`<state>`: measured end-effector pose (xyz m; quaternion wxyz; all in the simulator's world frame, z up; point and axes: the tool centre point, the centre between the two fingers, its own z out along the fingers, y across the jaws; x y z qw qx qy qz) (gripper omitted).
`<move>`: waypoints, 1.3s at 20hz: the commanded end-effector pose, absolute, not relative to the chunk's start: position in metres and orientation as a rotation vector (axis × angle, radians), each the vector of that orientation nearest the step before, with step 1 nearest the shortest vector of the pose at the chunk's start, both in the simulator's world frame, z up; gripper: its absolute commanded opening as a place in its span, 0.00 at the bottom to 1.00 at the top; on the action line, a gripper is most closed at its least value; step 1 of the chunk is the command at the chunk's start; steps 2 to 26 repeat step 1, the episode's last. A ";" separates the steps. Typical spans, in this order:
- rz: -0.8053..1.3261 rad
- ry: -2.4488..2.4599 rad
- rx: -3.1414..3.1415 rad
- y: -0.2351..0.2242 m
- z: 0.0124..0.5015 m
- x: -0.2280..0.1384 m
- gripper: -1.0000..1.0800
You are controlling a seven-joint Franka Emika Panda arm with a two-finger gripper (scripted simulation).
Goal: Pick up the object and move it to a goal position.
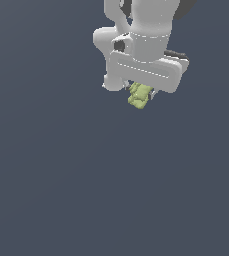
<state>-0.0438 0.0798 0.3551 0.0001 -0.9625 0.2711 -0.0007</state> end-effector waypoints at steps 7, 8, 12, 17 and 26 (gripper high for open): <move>0.000 0.852 -3.024 0.080 0.358 -0.045 0.00; 0.000 0.852 -3.024 0.080 0.358 -0.045 0.00; 0.000 0.852 -3.024 0.080 0.358 -0.045 0.00; 0.000 0.852 -3.024 0.080 0.358 -0.045 0.00; 0.000 0.852 -3.024 0.080 0.358 -0.045 0.00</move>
